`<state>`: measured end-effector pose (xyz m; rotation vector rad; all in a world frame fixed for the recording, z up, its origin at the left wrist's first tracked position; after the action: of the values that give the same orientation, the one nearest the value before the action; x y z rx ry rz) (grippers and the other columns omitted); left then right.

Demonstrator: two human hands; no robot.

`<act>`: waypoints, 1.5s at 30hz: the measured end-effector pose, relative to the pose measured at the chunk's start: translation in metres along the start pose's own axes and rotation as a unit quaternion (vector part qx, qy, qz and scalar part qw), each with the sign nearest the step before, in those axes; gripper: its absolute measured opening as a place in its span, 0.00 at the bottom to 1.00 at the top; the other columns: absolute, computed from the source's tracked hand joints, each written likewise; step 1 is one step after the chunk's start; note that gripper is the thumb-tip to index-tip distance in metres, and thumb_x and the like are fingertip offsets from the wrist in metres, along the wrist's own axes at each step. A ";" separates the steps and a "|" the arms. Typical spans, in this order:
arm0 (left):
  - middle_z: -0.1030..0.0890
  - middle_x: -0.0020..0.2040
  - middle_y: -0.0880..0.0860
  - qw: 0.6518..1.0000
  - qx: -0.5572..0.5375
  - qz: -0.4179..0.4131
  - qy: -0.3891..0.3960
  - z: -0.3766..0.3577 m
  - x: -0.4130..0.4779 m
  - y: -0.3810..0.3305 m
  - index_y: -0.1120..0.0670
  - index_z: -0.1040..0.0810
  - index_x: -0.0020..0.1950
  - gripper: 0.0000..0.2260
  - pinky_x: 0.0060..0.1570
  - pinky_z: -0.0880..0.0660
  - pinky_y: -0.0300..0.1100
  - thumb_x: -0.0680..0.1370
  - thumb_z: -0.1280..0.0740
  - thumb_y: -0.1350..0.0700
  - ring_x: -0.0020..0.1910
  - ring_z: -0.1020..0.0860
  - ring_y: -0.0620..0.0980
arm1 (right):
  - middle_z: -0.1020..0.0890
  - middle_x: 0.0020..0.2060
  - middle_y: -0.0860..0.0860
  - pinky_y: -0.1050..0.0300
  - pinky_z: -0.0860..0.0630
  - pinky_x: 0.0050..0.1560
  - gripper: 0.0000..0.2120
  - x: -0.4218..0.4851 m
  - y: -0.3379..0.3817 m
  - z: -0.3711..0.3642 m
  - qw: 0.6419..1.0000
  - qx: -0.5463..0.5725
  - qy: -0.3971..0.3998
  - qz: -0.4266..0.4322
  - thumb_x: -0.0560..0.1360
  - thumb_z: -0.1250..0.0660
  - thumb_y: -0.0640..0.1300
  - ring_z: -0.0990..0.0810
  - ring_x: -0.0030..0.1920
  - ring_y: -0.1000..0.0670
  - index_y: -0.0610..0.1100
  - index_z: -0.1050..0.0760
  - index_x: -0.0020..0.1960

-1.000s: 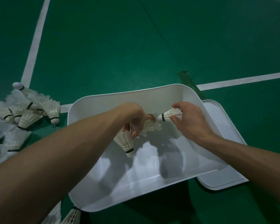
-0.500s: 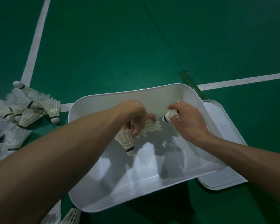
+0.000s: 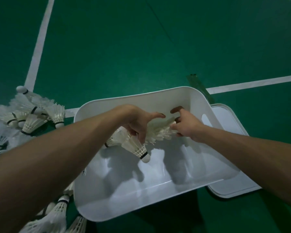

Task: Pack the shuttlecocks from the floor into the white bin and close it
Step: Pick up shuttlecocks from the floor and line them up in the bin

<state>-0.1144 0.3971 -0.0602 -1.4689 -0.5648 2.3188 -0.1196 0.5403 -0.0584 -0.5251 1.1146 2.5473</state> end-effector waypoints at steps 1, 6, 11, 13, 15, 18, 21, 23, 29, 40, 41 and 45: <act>0.25 0.47 0.55 1.000 -0.013 -0.001 0.002 0.002 -0.005 0.002 0.37 0.47 0.74 0.45 0.32 0.26 0.37 0.69 0.28 0.71 0.41 0.26 0.51 | 0.23 0.43 0.45 0.40 0.19 0.47 0.20 0.001 -0.002 0.000 1.000 0.017 -0.002 -0.006 0.73 0.30 0.36 0.22 0.44 0.44 0.49 0.33 0.59; 0.23 0.41 0.58 0.996 0.006 0.053 0.067 -0.010 -0.024 0.033 0.48 0.36 0.67 0.33 0.28 0.25 0.40 0.70 0.29 0.72 0.29 0.26 0.49 | 0.24 0.49 0.41 0.46 0.20 0.46 0.15 0.002 -0.013 -0.005 0.994 0.097 -0.002 -0.040 0.75 0.33 0.34 0.24 0.46 0.45 0.46 0.33 0.55; 0.27 0.57 0.61 0.993 0.032 0.086 0.075 -0.034 -0.012 0.059 0.42 0.42 0.74 0.40 0.36 0.24 0.42 0.71 0.30 0.71 0.32 0.26 0.49 | 0.25 0.54 0.41 0.49 0.19 0.41 0.13 -0.002 -0.024 -0.011 0.974 0.198 -0.029 -0.102 0.76 0.35 0.32 0.24 0.50 0.44 0.45 0.31 0.56; 0.34 0.70 0.61 0.993 0.041 0.086 0.076 -0.038 -0.005 0.061 0.37 0.50 0.75 0.45 0.37 0.24 0.42 0.72 0.31 0.71 0.34 0.24 0.49 | 0.26 0.54 0.42 0.52 0.22 0.37 0.13 -0.002 -0.026 -0.013 0.963 0.239 -0.046 -0.114 0.76 0.36 0.31 0.25 0.46 0.46 0.45 0.31 0.56; 0.40 0.75 0.60 0.992 0.062 0.083 0.078 -0.040 0.000 0.059 0.36 0.56 0.75 0.48 0.36 0.23 0.41 0.72 0.31 0.71 0.35 0.23 0.49 | 0.26 0.49 0.43 0.53 0.23 0.37 0.14 -0.001 -0.028 -0.014 0.956 0.261 -0.061 -0.118 0.76 0.37 0.30 0.26 0.42 0.48 0.43 0.30 0.58; 0.38 0.74 0.60 0.991 0.067 0.077 0.085 -0.041 0.003 0.060 0.35 0.56 0.75 0.50 0.33 0.23 0.40 0.71 0.30 0.71 0.34 0.22 0.50 | 0.23 0.49 0.40 0.50 0.24 0.37 0.15 0.003 -0.027 -0.013 0.966 0.222 -0.082 -0.109 0.75 0.36 0.29 0.24 0.40 0.43 0.42 0.29 0.59; 0.35 0.71 0.59 0.992 0.037 0.072 0.095 -0.041 0.004 0.062 0.35 0.50 0.75 0.48 0.32 0.22 0.40 0.70 0.29 0.72 0.44 0.21 0.55 | 0.20 0.49 0.40 0.52 0.25 0.35 0.16 0.004 -0.024 -0.013 0.979 0.165 -0.084 -0.090 0.73 0.36 0.30 0.24 0.38 0.42 0.42 0.26 0.59; 0.26 0.58 0.60 0.993 0.016 0.069 0.090 -0.039 0.004 0.063 0.36 0.46 0.74 0.45 0.30 0.23 0.38 0.71 0.30 0.72 0.42 0.23 0.53 | 0.20 0.49 0.40 0.48 0.22 0.40 0.16 0.003 -0.025 -0.012 0.980 0.164 -0.072 -0.085 0.74 0.38 0.29 0.22 0.39 0.42 0.41 0.24 0.58; 0.26 0.43 0.55 0.998 -0.026 0.037 0.049 -0.025 -0.009 0.053 0.39 0.43 0.73 0.42 0.27 0.28 0.35 0.71 0.30 0.72 0.33 0.29 0.47 | 0.20 0.55 0.43 0.46 0.21 0.54 0.18 -0.008 -0.016 0.002 0.997 0.005 -0.067 -0.044 0.76 0.33 0.36 0.19 0.49 0.42 0.37 0.26 0.65; 0.22 0.47 0.59 0.989 -0.131 -0.033 -0.065 0.001 -0.053 0.031 0.43 0.46 0.75 0.44 0.39 0.21 0.42 0.69 0.29 0.71 0.42 0.22 0.53 | 0.19 0.51 0.50 0.52 0.20 0.52 0.19 -0.064 0.054 -0.001 0.991 0.060 -0.011 0.121 0.70 0.24 0.44 0.18 0.49 0.51 0.45 0.24 0.59; 0.21 0.46 0.59 0.987 -0.143 -0.041 -0.067 0.002 -0.057 0.030 0.43 0.46 0.75 0.44 0.38 0.21 0.41 0.70 0.29 0.72 0.41 0.21 0.53 | 0.19 0.50 0.49 0.52 0.19 0.50 0.19 -0.070 0.058 -0.011 0.987 0.101 0.027 0.123 0.70 0.25 0.44 0.18 0.48 0.50 0.44 0.24 0.58; 0.20 0.48 0.60 0.980 -0.177 -0.081 -0.047 -0.005 -0.075 0.018 0.42 0.45 0.74 0.42 0.46 0.19 0.47 0.71 0.31 0.73 0.43 0.20 0.54 | 0.19 0.53 0.41 0.49 0.20 0.47 0.13 -0.077 0.052 -0.040 0.955 0.270 0.118 0.018 0.78 0.34 0.42 0.18 0.47 0.44 0.38 0.26 0.61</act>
<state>-0.0806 0.3461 -0.0131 -1.3977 -1.1296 2.2493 -0.0652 0.4669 -0.0163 -0.6704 1.8349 2.1018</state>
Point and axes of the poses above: each hand's wrist, its own x-axis towards the middle knuckle, its own z-axis out of the back of the hand, y = z × x, the point moved 10 cm from there along x, towards the middle knuckle
